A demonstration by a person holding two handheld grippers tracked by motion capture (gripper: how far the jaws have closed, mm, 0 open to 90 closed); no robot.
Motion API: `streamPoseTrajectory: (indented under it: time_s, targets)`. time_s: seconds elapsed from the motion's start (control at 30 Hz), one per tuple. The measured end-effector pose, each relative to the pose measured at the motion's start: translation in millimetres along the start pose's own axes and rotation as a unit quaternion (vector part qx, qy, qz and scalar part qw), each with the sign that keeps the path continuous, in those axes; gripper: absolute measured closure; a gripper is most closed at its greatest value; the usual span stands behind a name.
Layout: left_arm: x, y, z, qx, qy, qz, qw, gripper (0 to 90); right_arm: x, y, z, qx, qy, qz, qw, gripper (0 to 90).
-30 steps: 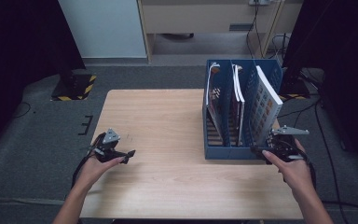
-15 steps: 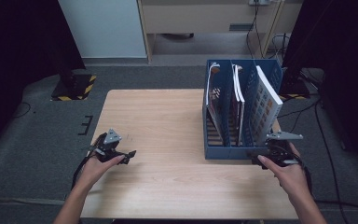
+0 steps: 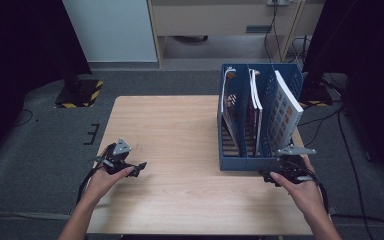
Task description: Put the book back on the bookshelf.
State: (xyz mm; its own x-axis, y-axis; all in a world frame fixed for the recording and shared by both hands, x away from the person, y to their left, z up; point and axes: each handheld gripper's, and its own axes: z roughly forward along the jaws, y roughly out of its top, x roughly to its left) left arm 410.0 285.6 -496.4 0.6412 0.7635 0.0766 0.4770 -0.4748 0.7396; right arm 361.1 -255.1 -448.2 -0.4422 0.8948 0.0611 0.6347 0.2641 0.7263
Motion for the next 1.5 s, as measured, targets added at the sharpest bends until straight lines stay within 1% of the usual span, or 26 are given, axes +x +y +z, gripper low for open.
streamPoseTrajectory:
  time_s: [0.4, 0.47, 0.5, 0.63, 0.7, 0.73, 0.83, 0.97, 1.1, 1.13, 1.2, 1.27, 1.5]
  targets:
    - [-0.6, 0.1, -0.2, 0.0, -0.001, 0.002, 1.0, 2.9, 15.3, -4.4, 8.3, 0.006, 0.011, -0.013, 0.9998, 5.0]
    - [-0.8, 0.2, -0.2, 0.0, -0.001, 0.003, 1.0, 2.9, 18.0, -5.2, 10.2, 0.008, 0.015, -0.01, 0.9998, 5.0]
    - [-0.8, 0.2, -0.3, 0.0, -0.001, 0.003, 1.0, 2.9, 18.5, -5.8, 11.1, 0.008, 0.015, -0.014, 0.9998, 5.0]
    - [-1.0, -0.1, -0.1, 0.002, -0.001, 0.005, 1.0, 2.9, 21.3, -7.8, 13.8, 0.012, 0.016, -0.01, 0.9997, 5.0]
    - [-1.0, 0.0, 0.1, 0.001, -0.001, 0.004, 1.0, 2.9, 22.2, -8.6, 14.3, 0.013, 0.017, -0.011, 0.9997, 5.0]
    - [-0.8, 0.0, 0.2, 0.001, -0.001, 0.004, 1.0, 2.9, 22.1, -9.0, 14.5, 0.013, 0.017, -0.015, 0.9997, 5.0]
    - [-1.4, -0.4, 0.5, 0.004, -0.001, 0.005, 1.0, 3.0, 22.6, -9.8, 15.4, 0.016, 0.017, -0.011, 0.9997, 5.0]
    - [-1.5, -0.2, -0.7, 0.001, 0.0, 0.004, 1.0, 3.0, 24.3, -12.0, 19.1, 0.016, 0.018, -0.015, 0.9996, 5.0]
    - [-3.5, -0.4, 0.2, 0.003, -0.003, 0.009, 1.0, 2.9, 31.4, -16.4, 23.9, 0.022, 0.021, -0.015, 0.9994, 5.2]
    - [-3.7, -0.4, 0.5, 0.004, -0.003, 0.009, 0.9999, 2.9, 32.5, -17.3, 25.4, 0.021, 0.023, -0.019, 0.9993, 5.1]
    - [-3.8, -0.7, 0.6, 0.006, 0.0, 0.012, 0.9999, 2.9, 36.4, -18.0, 27.8, 0.021, 0.023, -0.018, 0.9993, 5.3]
    - [-3.7, -1.0, 0.7, 0.007, -0.001, 0.012, 0.9999, 2.9, 39.3, -18.2, 29.7, 0.021, 0.024, -0.023, 0.9992, 5.3]
    - [-4.6, -1.2, 0.4, 0.007, 0.0, 0.013, 0.9999, 2.9, 57.1, -20.5, 44.2, 0.025, 0.037, -0.034, 0.9984, 5.4]
